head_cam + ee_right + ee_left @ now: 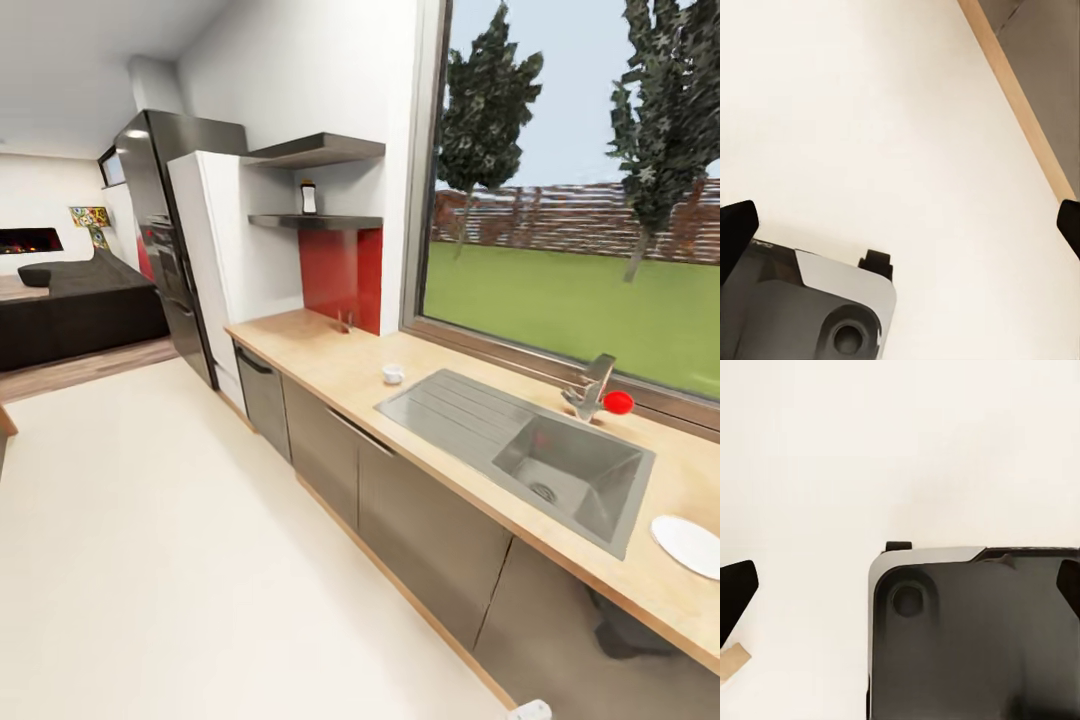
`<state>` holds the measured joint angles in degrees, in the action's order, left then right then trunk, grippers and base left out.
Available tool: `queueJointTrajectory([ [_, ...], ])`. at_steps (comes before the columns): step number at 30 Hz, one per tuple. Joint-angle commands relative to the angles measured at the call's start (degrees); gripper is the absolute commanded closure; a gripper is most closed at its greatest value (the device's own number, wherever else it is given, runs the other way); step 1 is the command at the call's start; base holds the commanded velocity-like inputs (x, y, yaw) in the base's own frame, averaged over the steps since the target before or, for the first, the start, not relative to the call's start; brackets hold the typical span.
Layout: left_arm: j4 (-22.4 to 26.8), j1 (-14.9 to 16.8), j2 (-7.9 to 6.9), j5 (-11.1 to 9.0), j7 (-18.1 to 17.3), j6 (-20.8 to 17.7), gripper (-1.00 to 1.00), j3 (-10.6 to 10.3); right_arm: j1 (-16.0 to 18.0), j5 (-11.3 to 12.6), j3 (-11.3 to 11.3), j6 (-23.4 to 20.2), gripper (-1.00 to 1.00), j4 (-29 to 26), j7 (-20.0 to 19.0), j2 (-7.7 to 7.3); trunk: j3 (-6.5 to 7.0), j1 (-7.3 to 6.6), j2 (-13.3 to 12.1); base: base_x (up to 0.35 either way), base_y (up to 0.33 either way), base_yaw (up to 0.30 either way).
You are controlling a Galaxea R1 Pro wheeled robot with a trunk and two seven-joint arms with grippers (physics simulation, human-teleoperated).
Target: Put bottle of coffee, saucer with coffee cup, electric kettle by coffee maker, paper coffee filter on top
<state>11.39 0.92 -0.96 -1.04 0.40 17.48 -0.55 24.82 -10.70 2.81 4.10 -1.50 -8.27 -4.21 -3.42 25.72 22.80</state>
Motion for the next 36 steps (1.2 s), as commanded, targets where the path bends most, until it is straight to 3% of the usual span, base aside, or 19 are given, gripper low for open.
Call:
queueJointTrajectory([
  [1,-0.05,0.05,0.00,-0.11,0.04,0.19,-1.00,-0.07,0.06,-0.20,0.24,0.21,-1.00,0.03,-0.04,0.03,-0.12,0.06,0.12,0.278,0.235,0.000],
  [36,-0.05,0.05,0.00,-0.11,0.04,0.19,-1.00,-0.06,0.06,-0.11,0.26,0.12,-1.00,0.10,-0.08,0.16,-0.12,0.06,0.12,0.245,0.252,0.000],
])
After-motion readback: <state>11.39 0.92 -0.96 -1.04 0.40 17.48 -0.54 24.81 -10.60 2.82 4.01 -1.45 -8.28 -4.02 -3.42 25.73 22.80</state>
